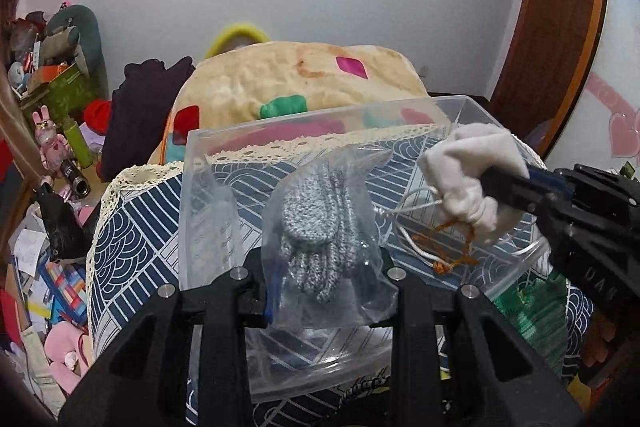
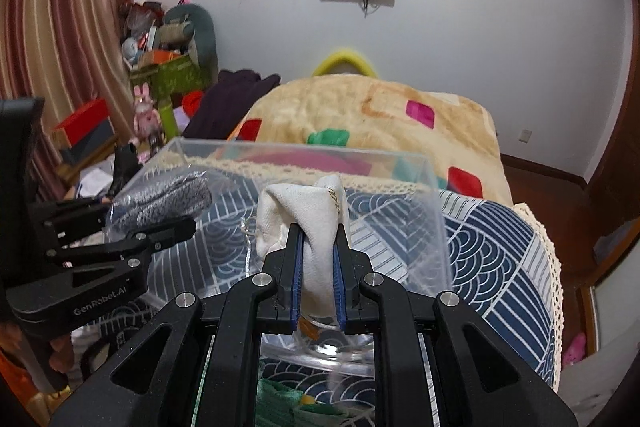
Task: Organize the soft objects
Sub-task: 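Drop bagged gloves into clear box with left tool while right tool drops sock in, then grasp strapped white cloth with left tool while right tool grasps green glove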
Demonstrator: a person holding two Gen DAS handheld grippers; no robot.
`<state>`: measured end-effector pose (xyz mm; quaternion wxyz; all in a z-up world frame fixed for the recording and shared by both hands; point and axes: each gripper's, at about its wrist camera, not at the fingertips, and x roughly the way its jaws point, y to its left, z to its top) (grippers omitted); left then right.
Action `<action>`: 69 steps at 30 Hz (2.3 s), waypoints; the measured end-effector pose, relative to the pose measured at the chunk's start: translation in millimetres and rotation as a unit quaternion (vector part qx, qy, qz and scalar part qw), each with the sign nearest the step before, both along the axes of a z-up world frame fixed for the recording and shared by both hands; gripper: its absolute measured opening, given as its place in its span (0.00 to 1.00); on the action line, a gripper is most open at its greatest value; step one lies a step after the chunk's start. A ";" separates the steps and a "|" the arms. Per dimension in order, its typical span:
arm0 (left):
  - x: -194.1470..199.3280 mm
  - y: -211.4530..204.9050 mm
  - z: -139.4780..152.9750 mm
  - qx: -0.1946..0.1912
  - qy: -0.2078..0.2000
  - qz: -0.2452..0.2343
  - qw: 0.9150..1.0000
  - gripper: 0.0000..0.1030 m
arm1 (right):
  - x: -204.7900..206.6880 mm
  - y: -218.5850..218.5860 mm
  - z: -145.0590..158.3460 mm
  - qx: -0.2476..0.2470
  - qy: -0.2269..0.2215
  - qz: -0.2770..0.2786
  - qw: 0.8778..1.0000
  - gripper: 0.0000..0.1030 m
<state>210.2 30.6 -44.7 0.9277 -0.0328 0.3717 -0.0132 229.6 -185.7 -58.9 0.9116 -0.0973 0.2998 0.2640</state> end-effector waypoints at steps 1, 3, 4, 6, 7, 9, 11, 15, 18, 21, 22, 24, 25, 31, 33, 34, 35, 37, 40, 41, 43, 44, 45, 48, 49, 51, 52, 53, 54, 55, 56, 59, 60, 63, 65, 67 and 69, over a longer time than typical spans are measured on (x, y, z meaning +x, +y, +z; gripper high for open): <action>-0.3 -0.2 0.2 -0.001 0.001 -0.002 1.000 0.32 | 0.2 1.0 -0.9 -0.003 0.002 0.002 1.000 0.12; -1.2 -0.2 0.7 -0.003 0.003 -0.002 1.000 0.37 | -2.4 2.6 -1.9 -0.007 0.003 0.005 1.000 0.12; -2.2 -0.2 1.4 -0.005 0.003 -0.002 1.000 0.40 | -2.4 3.5 -1.8 -0.008 0.003 0.006 1.000 0.12; -4.0 0.1 2.8 -0.006 0.000 -0.002 1.000 0.44 | -3.7 3.1 -1.5 -0.011 0.003 0.008 1.000 0.13; -5.3 0.1 4.0 -0.006 -0.001 -0.001 1.000 0.47 | -4.7 2.3 -1.4 -0.011 0.004 0.009 1.000 0.14; -9.2 -0.2 8.2 -0.008 -0.008 -0.002 1.000 0.51 | -5.1 1.7 -0.3 -0.009 0.005 0.009 1.000 0.16; -13.4 -0.6 13.3 -0.008 -0.016 -0.002 1.000 0.55 | -6.8 -1.3 1.8 -0.004 0.004 0.009 1.000 0.21; -24.0 -1.8 27.4 -0.008 -0.035 -0.004 0.999 0.62 | -15.2 -7.3 12.0 0.007 -0.015 0.007 1.000 0.38; -32.4 -2.7 37.2 -0.009 -0.050 -0.006 0.999 0.67 | -22.3 -10.9 21.9 0.019 -0.033 0.005 0.999 0.49; -43.9 -3.0 49.5 -0.008 -0.067 -0.007 0.998 0.74 | -30.6 -14.8 33.1 0.035 -0.048 0.005 0.998 0.59; -46.2 -3.5 52.0 -0.007 -0.072 -0.006 0.997 0.77 | -34.3 -17.0 37.5 0.041 -0.055 0.005 0.998 0.61; -53.8 -3.5 60.0 -0.005 -0.084 -0.005 0.996 0.80 | -40.4 -19.7 44.1 0.047 -0.069 0.003 0.997 0.69; -59.8 -3.2 65.0 -0.005 -0.093 -0.005 0.996 0.83 | -43.8 -20.7 46.7 0.050 -0.075 0.003 0.996 0.69; -84.6 -2.2 76.9 -0.007 -0.119 -0.004 0.993 0.94 | -66.5 -29.4 58.3 0.068 -0.108 -0.004 0.992 0.79; -91.9 -3.3 74.8 -0.006 -0.121 -0.005 0.993 0.96 | -69.7 -31.9 56.1 0.072 -0.106 -0.005 0.992 0.79; -94.4 -3.9 73.0 -0.006 -0.120 -0.006 0.993 0.96 | -70.9 -33.2 53.9 0.073 -0.103 -0.006 0.992 0.79; -97.4 -4.5 69.3 -0.007 -0.116 -0.008 0.993 0.96 | -72.5 -34.8 51.1 0.074 -0.101 -0.007 0.992 0.79; -102.2 -4.8 61.4 -0.011 -0.108 -0.009 0.994 0.96 | -75.7 -37.8 46.1 0.075 -0.095 -0.011 0.993 0.79; -105.0 -4.9 48.7 -0.017 -0.092 -0.008 0.996 0.96 | -80.2 -42.8 36.1 0.078 -0.083 -0.018 0.993 0.79; -105.8 -5.1 43.5 -0.020 -0.086 -0.007 0.996 0.96 | -80.4 -44.5 30.6 0.078 -0.077 -0.020 0.994 0.79; -107.6 -6.0 32.3 -0.025 -0.072 -0.007 0.997 0.96 | -83.8 -47.0 26.1 0.076 -0.072 -0.025 0.994 0.79; -107.8 -6.3 24.6 -0.029 -0.062 -0.007 0.998 0.96 | -85.6 -47.9 22.4 0.075 -0.068 -0.026 0.995 0.79; -108.4 -6.9 18.8 -0.032 -0.055 -0.007 0.998 0.96 | -86.6 -49.2 18.1 0.075 -0.063 -0.027 0.995 0.79; -109.6 -8.3 1.9 -0.038 -0.030 -0.007 0.999 0.96 | -91.1 -52.4 7.7 0.070 -0.051 -0.030 0.996 0.79; -110.9 -9.1 -5.2 -0.043 -0.020 -0.007 0.999 0.96 | -92.2 -52.3 3.5 0.065 -0.047 -0.031 0.996 0.79; -112.8 -10.7 -14.0 -0.051 -0.008 -0.009 0.999 0.96 | -94.7 -53.6 -2.2 0.061 -0.041 -0.030 0.997 0.79; -114.0 -12.4 -19.7 -0.054 0.000 -0.012 0.998 0.96 | -95.7 -53.4 -5.1 0.059 -0.037 -0.030 0.997 0.79; -114.9 -14.1 -23.4 -0.056 0.004 -0.013 0.998 0.96 | -96.6 -53.5 -10.1 0.058 -0.030 -0.029 0.997 0.79; -115.8 -16.3 -28.9 -0.057 0.012 -0.016 0.998 0.96 | -97.6 -54.1 -13.3 0.057 -0.025 -0.028 0.998 0.79; -116.4 -18.3 -32.6 -0.056 0.016 -0.017 0.998 0.96 | -98.1 -54.3 -16.2 0.056 -0.020 -0.027 0.998 0.79; -117.1 -20.6 -36.8 -0.055 0.021 -0.019 0.998 0.96 | -98.9 -53.7 -19.6 0.054 -0.014 -0.026 0.998 0.79; -118.4 -25.2 -48.9 -0.059 0.034 -0.021 0.997 0.96 | -101.3 -52.0 -27.5 0.045 -0.005 -0.023 0.999 0.79; -118.2 -26.5 -51.1 -0.058 0.036 -0.021 0.997 0.98 | -102.0 -51.3 -29.8 0.041 -0.003 -0.022 0.999 0.79; -118.4 -31.9 -56.1 -0.042 0.035 -0.019 0.998 0.98 | -102.8 -49.3 -35.8 0.035 0.006 -0.020 0.999 0.79; -118.7 -36.3 -58.6 -0.030 0.033 -0.020 0.999 0.98 | -102.7 -46.8 -38.7 0.033 0.014 -0.019 0.999 0.79; -118.8 -37.8 -59.5 -0.021 0.029 -0.017 0.999 0.98 | -102.0 -45.8 -41.5 0.033 0.020 -0.017 0.999 0.79; -118.0 -36.6 -60.2 -0.023 0.028 -0.015 0.999 0.98 | -101.7 -44.1 -43.7 0.033 0.026 -0.012 0.999 0.79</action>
